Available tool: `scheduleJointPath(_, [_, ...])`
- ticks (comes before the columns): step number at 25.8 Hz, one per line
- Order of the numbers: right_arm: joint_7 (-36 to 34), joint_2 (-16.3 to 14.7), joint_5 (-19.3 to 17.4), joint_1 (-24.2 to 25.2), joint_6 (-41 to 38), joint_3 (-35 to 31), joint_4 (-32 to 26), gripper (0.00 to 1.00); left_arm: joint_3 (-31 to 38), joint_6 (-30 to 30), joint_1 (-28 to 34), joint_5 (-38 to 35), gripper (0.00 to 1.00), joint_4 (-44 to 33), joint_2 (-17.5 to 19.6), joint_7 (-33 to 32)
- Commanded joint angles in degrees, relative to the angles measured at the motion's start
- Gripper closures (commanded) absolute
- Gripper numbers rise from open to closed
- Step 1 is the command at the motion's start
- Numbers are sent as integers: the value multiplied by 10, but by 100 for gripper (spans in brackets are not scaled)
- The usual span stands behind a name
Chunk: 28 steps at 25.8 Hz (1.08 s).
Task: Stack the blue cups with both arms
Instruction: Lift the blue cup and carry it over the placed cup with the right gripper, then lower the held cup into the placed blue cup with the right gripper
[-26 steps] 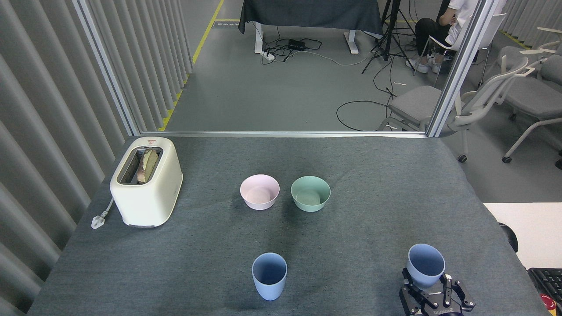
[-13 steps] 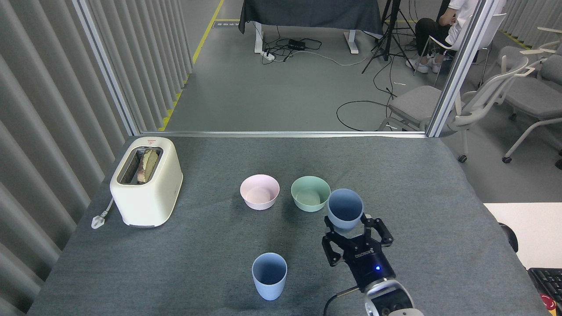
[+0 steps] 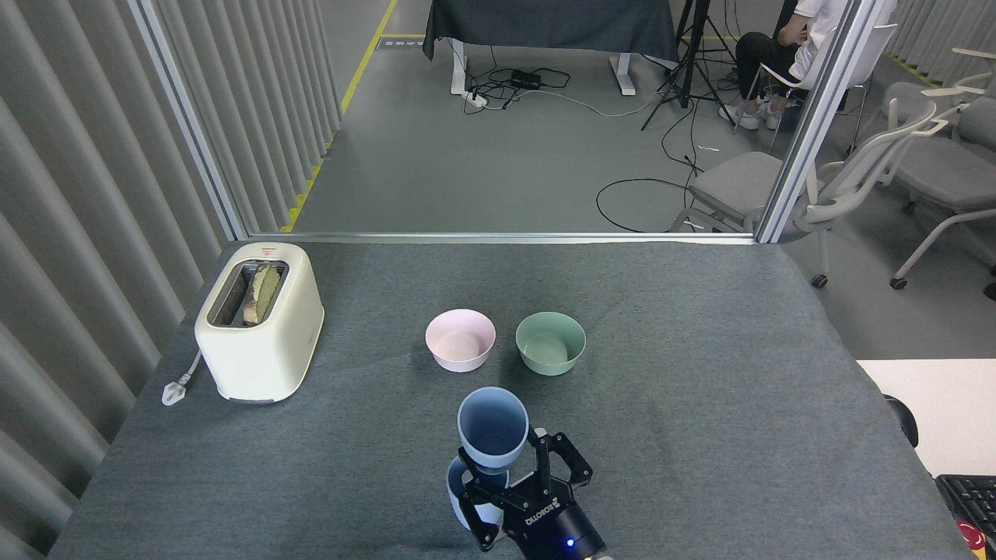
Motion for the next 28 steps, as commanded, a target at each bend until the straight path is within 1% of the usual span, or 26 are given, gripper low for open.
scheduleJointPath(1, [0, 25, 14, 13, 0, 21, -3, 33, 0, 0, 0, 0, 0, 0, 1, -1])
scheduleJointPath(4, [0, 32, 16, 12, 0, 21, -1, 33, 1, 0, 0, 0, 0, 1, 0, 0])
scheduleJointPath(14, [-1, 21, 13, 20, 2, 11, 0, 32, 1, 0, 0, 0, 0, 4, 0, 0])
scheduleJointPath(25, [-6, 21, 10, 16, 3, -16, 39, 31, 2, 0, 0, 0, 0, 4, 0, 1])
scheduleJointPath(28, [-7, 20, 9, 16, 2, -18, 42, 31, 3, 0, 0, 1, 0, 4, 1, 1])
